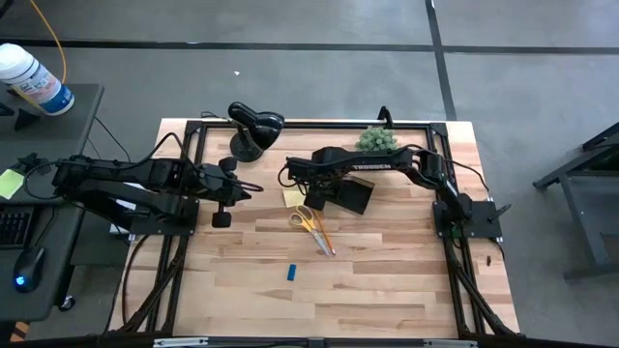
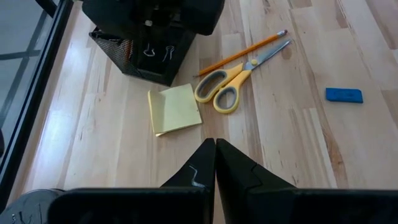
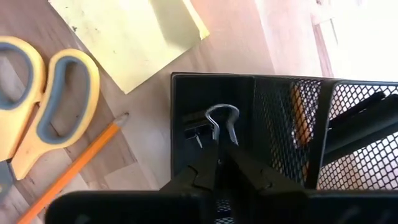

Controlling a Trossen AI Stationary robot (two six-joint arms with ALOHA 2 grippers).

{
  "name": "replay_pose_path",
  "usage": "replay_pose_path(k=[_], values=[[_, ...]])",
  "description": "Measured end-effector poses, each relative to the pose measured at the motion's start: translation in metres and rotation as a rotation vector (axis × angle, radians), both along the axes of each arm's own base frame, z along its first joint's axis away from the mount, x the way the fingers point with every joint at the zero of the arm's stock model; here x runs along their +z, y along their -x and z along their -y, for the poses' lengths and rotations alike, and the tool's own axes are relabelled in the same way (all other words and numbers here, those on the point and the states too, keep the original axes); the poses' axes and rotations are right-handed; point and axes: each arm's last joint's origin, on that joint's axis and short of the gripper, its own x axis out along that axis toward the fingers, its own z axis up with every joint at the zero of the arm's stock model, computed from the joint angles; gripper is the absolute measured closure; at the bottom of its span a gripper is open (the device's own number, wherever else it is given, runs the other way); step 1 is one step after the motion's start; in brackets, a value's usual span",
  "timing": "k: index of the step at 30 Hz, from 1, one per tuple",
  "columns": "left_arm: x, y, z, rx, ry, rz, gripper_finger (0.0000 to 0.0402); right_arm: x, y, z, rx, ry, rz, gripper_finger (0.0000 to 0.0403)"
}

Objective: Pick and place office supplies into organizer
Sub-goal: Put the binder clip into the desk organizer, then put the eraser into the desk organizer

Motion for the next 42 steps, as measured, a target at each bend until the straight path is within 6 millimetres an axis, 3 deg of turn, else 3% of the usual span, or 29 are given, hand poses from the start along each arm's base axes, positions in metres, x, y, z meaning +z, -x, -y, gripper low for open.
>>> replay_pose_path(k=[9, 14, 24, 33, 37, 42], values=[[0.000, 0.000, 0.000, 0.000, 0.000, 0.000, 0.0399, 0.000, 0.000, 0.000, -0.015, -0.004, 0.007, 0.0340], [0.000, 0.000, 0.000, 0.000, 0.000, 0.000, 0.0399, 0.000, 0.000, -0.008, -0.045, -0.025, 0.000, 0.0335], [0.000, 0.000, 0.000, -0.001, -0.001, 0.000, 0.0399, 0.000, -0.005, -0.076, 0.002, -0.089, 0.026, 0.0351], [0.000, 0.000, 0.000, -0.019, -0.019, -0.005, 0.0399, 0.002, -0.008, -0.148, 0.093, -0.263, 0.110, 0.0365], [0.000, 0.000, 0.000, -0.008, 0.002, -0.001, 0.0399, 0.001, 0.000, -0.164, 0.056, -0.235, 0.074, 0.0370], [0.000, 0.000, 0.003, 0.020, 0.179, 0.020, 0.0399, -0.001, 0.016, -0.179, -0.021, -0.137, -0.025, 0.0375]])
